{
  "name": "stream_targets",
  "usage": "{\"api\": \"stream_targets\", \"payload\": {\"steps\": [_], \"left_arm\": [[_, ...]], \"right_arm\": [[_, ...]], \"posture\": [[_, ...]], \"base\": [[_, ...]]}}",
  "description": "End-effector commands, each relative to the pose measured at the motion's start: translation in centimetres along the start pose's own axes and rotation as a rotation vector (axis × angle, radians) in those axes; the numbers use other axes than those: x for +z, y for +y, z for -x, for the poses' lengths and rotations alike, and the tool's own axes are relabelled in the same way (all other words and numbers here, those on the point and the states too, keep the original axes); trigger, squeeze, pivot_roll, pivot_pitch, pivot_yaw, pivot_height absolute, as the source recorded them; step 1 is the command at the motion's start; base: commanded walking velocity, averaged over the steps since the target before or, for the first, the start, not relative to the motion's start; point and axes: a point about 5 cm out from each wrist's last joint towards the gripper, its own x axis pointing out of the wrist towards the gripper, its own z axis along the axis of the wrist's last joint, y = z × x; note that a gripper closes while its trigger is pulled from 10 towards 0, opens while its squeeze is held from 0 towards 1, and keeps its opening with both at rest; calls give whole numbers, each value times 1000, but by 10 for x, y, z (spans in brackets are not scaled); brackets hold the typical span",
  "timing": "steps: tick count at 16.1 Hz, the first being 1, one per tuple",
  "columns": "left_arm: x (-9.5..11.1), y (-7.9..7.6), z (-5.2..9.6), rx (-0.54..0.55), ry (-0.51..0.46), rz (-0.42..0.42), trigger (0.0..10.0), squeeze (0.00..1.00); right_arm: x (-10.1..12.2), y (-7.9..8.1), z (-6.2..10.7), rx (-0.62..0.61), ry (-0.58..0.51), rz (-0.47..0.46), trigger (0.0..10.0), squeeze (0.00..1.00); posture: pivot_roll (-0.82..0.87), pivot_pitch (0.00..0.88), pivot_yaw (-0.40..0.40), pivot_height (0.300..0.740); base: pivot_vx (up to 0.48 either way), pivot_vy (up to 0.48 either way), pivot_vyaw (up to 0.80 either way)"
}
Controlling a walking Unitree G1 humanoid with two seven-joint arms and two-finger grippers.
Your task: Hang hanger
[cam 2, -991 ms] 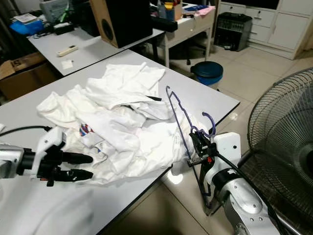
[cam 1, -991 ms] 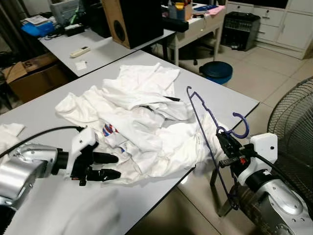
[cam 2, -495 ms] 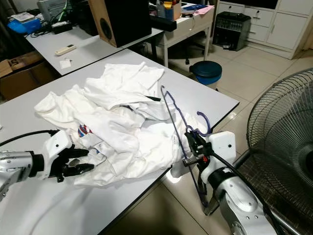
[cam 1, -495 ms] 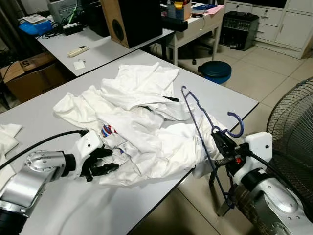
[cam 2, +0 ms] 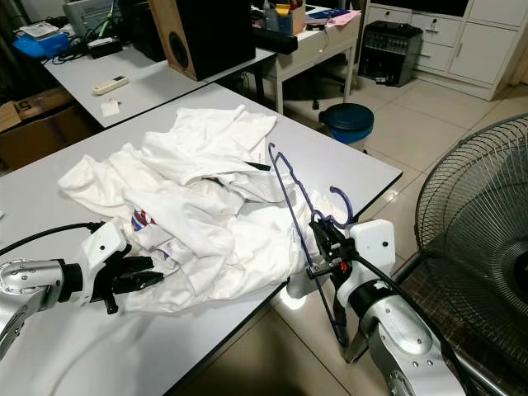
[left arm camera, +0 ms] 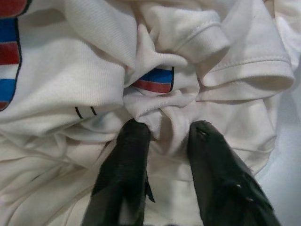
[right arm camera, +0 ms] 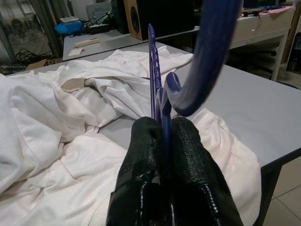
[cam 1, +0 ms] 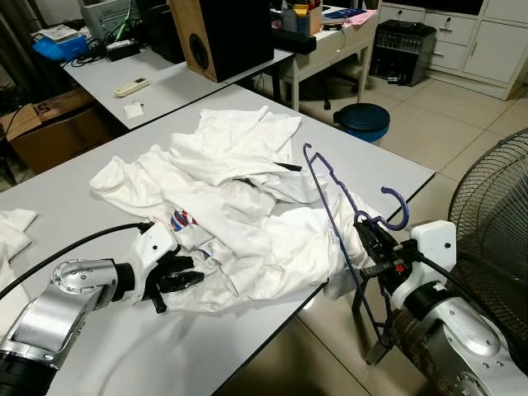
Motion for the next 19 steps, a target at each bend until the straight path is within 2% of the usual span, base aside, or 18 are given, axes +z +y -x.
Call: {"api": "stream_targets", "payload": {"steps": [1, 5, 8, 9, 10, 11, 13, 14, 16, 17, 18, 19], "left_arm": [[-5, 2, 3, 11, 6, 26, 0, 0], [1, 5, 3, 33, -78, 86, 0, 0], [25, 11, 9, 54, -225, 113, 0, 0], [43, 18, 12, 72, -323, 114, 0, 0], [82, 31, 21, 106, -516, 100, 0, 0], [113, 43, 30, 145, -619, 48, 0, 0], [156, 60, 49, 208, -728, -44, 0, 0], [187, 70, 70, 265, -805, -112, 0, 0], [211, 72, 85, 286, -885, -140, 0, 0], [207, 71, 80, 274, -839, -149, 0, 0], [188, 68, 68, 247, -718, -182, 0, 0], [165, 60, 56, 174, -610, -188, 0, 0]], "right_arm": [[-1, 1, -2, 9, 1, -1, 10000, 0], [-1, 0, -3, 16, 4, 5, 10000, 0], [6, -4, -2, 31, -9, 27, 10000, 0], [10, -7, -2, 41, -23, 30, 10000, 0], [16, -11, -3, 81, -43, 48, 10000, 0], [20, -11, -5, 124, -53, 62, 10000, 0], [25, -11, -10, 157, -67, 71, 10000, 0], [31, -10, -12, 173, -89, 76, 10000, 0], [38, -9, -12, 188, -119, 58, 10000, 0], [39, -8, -11, 198, -128, 41, 10000, 0], [39, -6, -11, 204, -127, 29, 10000, 0], [37, -4, -8, 211, -118, 30, 10000, 0]], "posture": [[-41, 0, 137, 740], [-45, 0, 129, 740], [-48, 0, 114, 740], [-47, 0, 106, 740], [-47, 0, 98, 740], [-35, 0, 83, 740], [-23, 0, 69, 740], [-36, 0, 87, 740], [-16, 0, 77, 740], [-7, 0, 65, 740], [-18, 0, 64, 740], [-28, 0, 68, 740]], "base": [[0, 0, 0], [0, 0, 0], [0, 0, 0], [0, 0, 0], [0, 0, 0], [0, 0, 0], [0, 0, 0], [0, 0, 0], [0, 0, 0], [0, 0, 0], [0, 0, 0], [0, 0, 0]]}}
